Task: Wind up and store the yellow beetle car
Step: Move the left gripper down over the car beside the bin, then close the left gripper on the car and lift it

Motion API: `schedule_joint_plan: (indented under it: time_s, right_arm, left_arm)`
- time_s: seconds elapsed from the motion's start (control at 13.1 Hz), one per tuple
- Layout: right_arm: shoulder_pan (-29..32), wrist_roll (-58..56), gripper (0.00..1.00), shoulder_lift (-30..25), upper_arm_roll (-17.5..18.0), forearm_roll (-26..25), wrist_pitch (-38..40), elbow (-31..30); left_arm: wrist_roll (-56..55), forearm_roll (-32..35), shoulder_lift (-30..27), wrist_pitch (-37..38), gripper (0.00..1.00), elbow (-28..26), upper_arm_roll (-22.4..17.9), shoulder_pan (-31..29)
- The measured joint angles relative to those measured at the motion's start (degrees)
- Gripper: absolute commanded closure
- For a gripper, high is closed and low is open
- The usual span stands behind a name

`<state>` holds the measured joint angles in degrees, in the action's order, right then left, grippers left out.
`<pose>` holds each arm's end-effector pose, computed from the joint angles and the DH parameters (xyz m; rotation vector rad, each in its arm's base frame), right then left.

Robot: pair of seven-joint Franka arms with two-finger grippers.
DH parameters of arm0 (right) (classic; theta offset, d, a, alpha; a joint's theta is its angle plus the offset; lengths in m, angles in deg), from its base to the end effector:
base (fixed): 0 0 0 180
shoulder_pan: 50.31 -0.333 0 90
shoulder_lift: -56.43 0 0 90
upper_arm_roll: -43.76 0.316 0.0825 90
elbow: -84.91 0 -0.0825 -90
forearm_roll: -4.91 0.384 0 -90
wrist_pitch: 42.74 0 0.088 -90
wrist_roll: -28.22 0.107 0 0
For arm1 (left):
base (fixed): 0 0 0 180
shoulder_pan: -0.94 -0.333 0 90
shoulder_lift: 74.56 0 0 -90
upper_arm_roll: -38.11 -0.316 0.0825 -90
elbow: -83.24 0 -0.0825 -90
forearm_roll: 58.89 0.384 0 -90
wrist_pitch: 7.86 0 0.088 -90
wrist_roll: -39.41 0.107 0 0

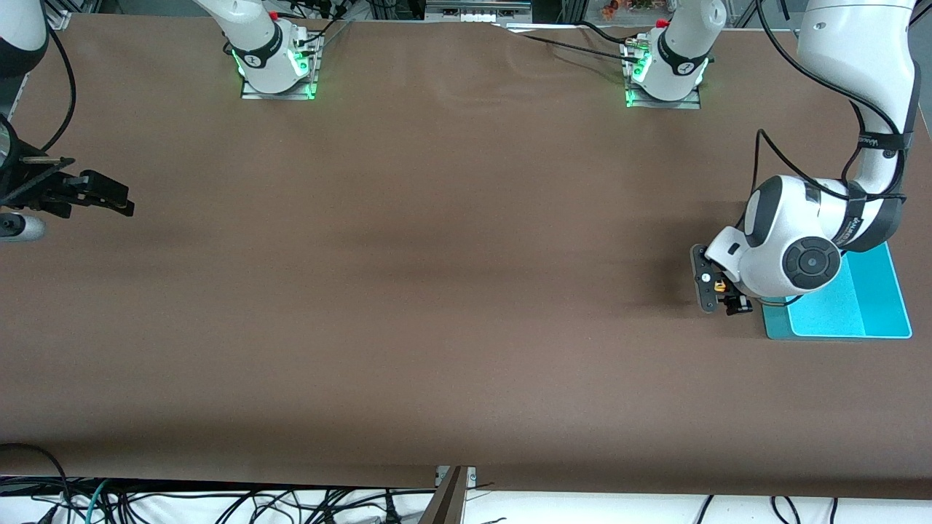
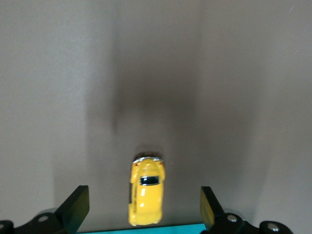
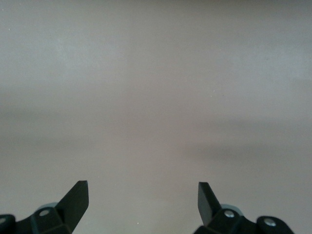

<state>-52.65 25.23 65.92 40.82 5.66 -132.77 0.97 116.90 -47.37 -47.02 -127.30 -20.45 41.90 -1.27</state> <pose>0.6032 -0.0024 0.5785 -3.1331 -0.0654 0.0924 0.6275 -0.0048 0.2623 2.2754 -2.1041 -0.3763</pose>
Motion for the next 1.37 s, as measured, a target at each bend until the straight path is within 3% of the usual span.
schedule_joint_plan:
  time_s: [0.31, 0.84, 0.92, 0.99, 1.07, 1.14, 1.37]
  right_arm:
    - [0.00, 0.00, 0.01, 0.03, 0.16, -0.01, -0.14, -0.18]
    - [-0.01, 0.00, 0.01, 0.57, 0.27, -0.09, -0.65, -0.18]
    - [-0.01, 0.00, 0.01, 0.57, 0.27, -0.09, -0.65, -0.18]
    - [-0.01, -0.18, 0.01, 0.57, 0.27, -0.10, -0.65, -0.18]
    - [-0.01, -0.63, 0.01, 0.57, 0.27, -0.11, -0.66, -0.18]
    - [-0.01, -1.06, 0.01, 0.57, 0.27, -0.11, -0.67, -0.18]
    - [-0.01, -1.17, 0.01, 0.56, 0.30, -0.11, -0.70, -0.18]
  left_arm:
    - [2.36, 3.17, 0.01, -13.81, 0.00, -8.36, -0.13, -3.89]
    - [2.71, 4.50, 0.07, -24.17, 0.00, -13.76, -0.17, -6.11]
    - [2.71, 4.51, 0.25, -25.30, 0.05, -14.15, -0.23, -6.52]
    - [2.74, 4.52, 0.55, -26.26, 0.31, -14.50, -0.29, -7.01]
    - [2.86, 4.73, 0.86, -27.53, 0.72, -14.87, -0.36, -7.45]
    - [2.88, 5.65, 1.06, -28.94, 0.85, -15.27, -0.37, -7.88]
    - [2.88, 6.55, 1.23, -29.58, 0.85, -15.54, -0.28, -8.12]
